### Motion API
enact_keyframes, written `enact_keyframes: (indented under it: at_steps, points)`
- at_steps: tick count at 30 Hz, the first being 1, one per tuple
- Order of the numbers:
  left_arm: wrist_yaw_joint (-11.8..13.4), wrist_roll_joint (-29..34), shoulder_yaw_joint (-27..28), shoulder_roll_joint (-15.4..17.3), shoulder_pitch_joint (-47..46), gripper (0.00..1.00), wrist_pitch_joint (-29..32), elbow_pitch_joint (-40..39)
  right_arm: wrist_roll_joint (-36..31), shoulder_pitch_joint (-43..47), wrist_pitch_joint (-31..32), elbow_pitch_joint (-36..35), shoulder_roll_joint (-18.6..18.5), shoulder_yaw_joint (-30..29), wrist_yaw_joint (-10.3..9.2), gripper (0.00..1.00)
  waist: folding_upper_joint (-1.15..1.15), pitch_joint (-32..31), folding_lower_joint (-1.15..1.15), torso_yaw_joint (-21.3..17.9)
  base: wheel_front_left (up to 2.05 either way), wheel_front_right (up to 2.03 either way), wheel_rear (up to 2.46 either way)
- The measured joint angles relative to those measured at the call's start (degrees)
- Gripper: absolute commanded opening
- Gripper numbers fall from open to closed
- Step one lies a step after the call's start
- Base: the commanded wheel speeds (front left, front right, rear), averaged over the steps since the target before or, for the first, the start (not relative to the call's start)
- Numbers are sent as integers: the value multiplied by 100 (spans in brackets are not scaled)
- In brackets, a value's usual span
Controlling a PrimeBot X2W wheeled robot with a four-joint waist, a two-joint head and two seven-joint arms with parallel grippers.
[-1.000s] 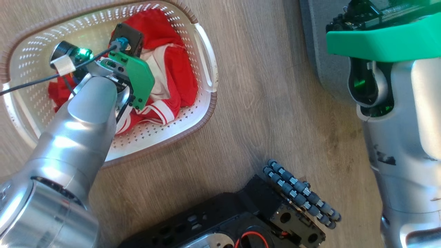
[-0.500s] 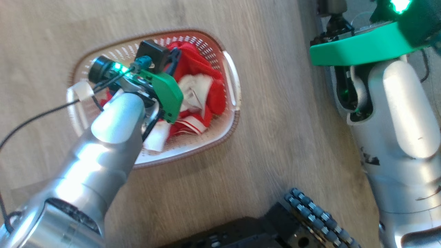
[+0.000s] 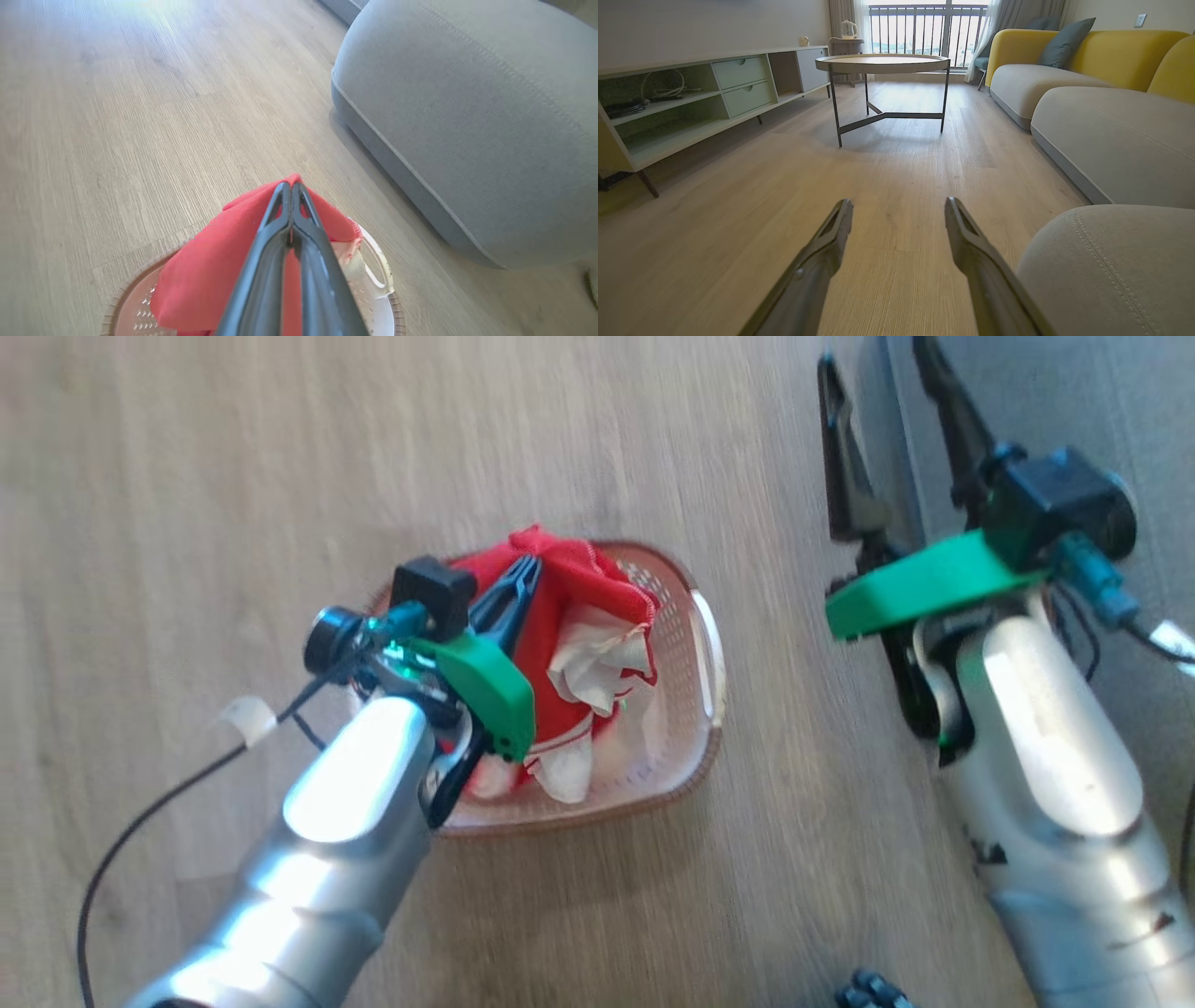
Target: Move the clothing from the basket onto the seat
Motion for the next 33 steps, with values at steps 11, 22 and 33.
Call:
enact_keyframes:
  at_steps: [11, 22, 33]
  points:
    - [-1, 37, 156, -12, 1014, 0, 0, -700, 182, 1119, 0, 283, -183, 66, 0, 100, 0, -1406, 0, 457, 0, 0, 0]
    - [-1, -71, 111, -13, 1131, 0, -1, -1529, 183, 2025, 1, 455, -187, -57, 0, 100, 0, -2478, -1, 781, 0, 0, 0]
    - [-1, -129, -127, -15, 180, 0, -3, -2420, 185, 2225, 2, 520, -98, -58, 0, 100, 0, -2730, -1, 907, 0, 0, 0]
